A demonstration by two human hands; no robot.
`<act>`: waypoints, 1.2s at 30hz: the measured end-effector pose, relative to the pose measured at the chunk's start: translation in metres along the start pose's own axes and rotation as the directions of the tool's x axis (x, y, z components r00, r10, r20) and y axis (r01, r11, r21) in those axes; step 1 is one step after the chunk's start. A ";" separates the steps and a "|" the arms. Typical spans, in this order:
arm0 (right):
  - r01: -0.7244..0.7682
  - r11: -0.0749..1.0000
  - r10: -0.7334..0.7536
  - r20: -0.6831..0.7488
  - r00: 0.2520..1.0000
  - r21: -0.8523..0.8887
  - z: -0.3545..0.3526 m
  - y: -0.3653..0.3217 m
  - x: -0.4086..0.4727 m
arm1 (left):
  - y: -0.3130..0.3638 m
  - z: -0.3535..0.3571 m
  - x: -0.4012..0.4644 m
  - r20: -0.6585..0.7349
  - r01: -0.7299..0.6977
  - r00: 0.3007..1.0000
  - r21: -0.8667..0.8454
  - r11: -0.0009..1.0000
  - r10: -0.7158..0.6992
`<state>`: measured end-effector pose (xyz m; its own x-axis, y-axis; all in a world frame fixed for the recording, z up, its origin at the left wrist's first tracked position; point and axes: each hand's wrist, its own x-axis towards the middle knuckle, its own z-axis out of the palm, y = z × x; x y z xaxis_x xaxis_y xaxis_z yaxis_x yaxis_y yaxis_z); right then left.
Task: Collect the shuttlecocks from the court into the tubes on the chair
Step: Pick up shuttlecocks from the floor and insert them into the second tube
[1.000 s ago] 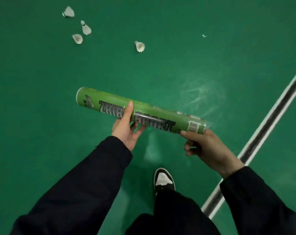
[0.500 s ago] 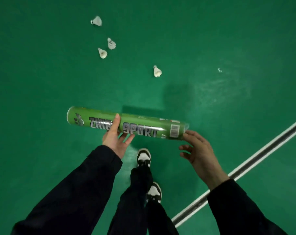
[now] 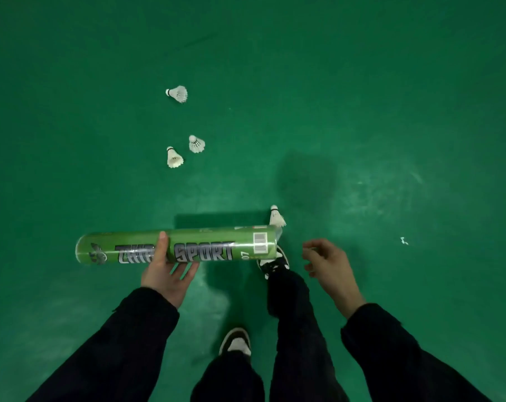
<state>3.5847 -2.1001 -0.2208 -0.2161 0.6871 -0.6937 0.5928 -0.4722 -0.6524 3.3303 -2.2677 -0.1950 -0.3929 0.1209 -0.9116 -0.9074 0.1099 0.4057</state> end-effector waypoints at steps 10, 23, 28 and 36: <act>0.510 0.462 -0.307 0.409 0.859 -0.725 0.070 0.091 0.267 | -0.035 0.046 0.232 0.038 -0.060 0.997 -0.124 0.990 0.065; 0.418 0.837 -0.427 -0.056 0.902 0.352 0.105 0.033 0.207 | -0.006 0.024 0.255 0.036 -0.165 0.984 -0.174 0.971 0.174; 0.511 0.836 -0.539 0.126 0.833 0.199 0.137 0.010 0.190 | -0.009 0.009 0.238 0.116 -0.160 0.977 -0.167 0.973 0.180; 0.662 0.748 -0.659 -0.151 0.737 -0.031 0.145 -0.039 0.130 | 0.007 -0.008 0.192 0.149 -0.195 0.958 -0.286 0.938 0.245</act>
<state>3.4209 -2.0725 -0.3304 -0.4330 0.9007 -0.0356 0.3247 0.1190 -0.9383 3.2472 -2.2519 -0.3673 -0.5762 0.2897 -0.7643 -0.8173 -0.2030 0.5392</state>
